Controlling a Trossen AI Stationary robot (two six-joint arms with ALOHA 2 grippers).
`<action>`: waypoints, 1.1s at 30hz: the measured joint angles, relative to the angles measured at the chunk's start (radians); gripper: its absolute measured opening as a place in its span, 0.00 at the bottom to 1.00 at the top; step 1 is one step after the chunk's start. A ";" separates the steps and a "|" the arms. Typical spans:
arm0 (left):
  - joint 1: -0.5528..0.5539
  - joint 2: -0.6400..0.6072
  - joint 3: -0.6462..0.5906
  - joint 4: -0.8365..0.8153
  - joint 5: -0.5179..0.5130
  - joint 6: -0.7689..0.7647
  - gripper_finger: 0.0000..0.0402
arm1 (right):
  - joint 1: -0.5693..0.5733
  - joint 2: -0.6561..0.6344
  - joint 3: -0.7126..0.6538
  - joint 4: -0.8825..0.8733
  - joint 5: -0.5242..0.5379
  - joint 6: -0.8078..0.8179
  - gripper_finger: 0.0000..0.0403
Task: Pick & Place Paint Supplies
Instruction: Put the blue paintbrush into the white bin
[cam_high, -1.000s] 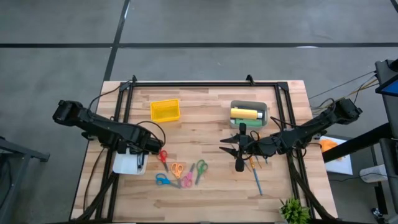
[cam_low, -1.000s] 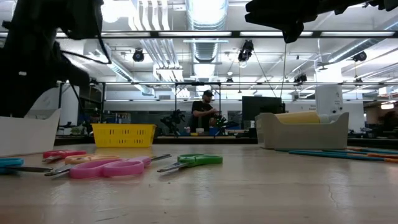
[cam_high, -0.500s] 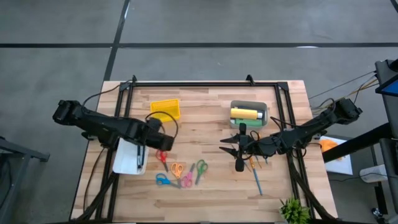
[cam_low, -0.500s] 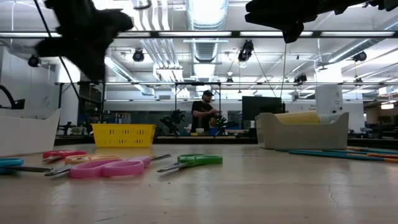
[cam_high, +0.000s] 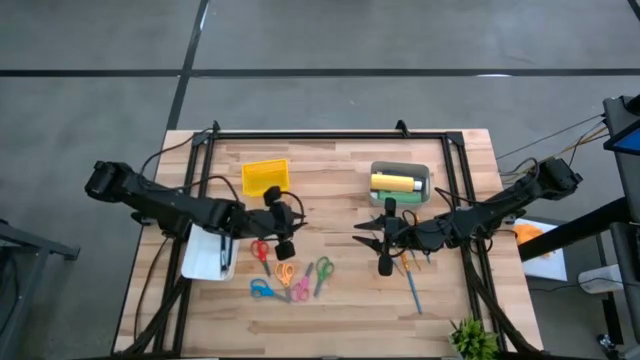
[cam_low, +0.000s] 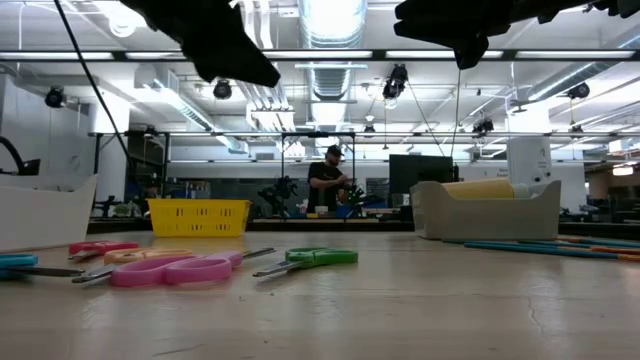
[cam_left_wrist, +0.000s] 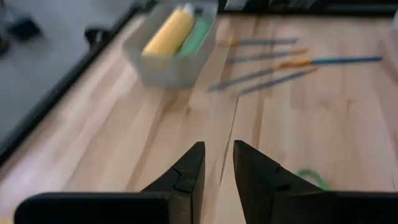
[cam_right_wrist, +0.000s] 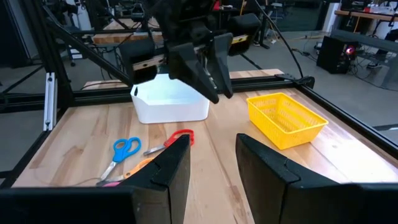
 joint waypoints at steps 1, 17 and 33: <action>0.000 0.000 -0.021 0.053 0.003 0.028 0.22 | 0.000 0.000 0.000 0.000 0.000 0.000 0.32; 0.001 0.001 -0.274 0.492 0.003 0.098 0.22 | 0.000 0.000 0.000 0.000 0.000 0.000 0.32; 0.000 0.001 -0.280 0.472 0.003 0.098 0.22 | 0.000 0.000 0.000 0.000 0.000 0.000 0.32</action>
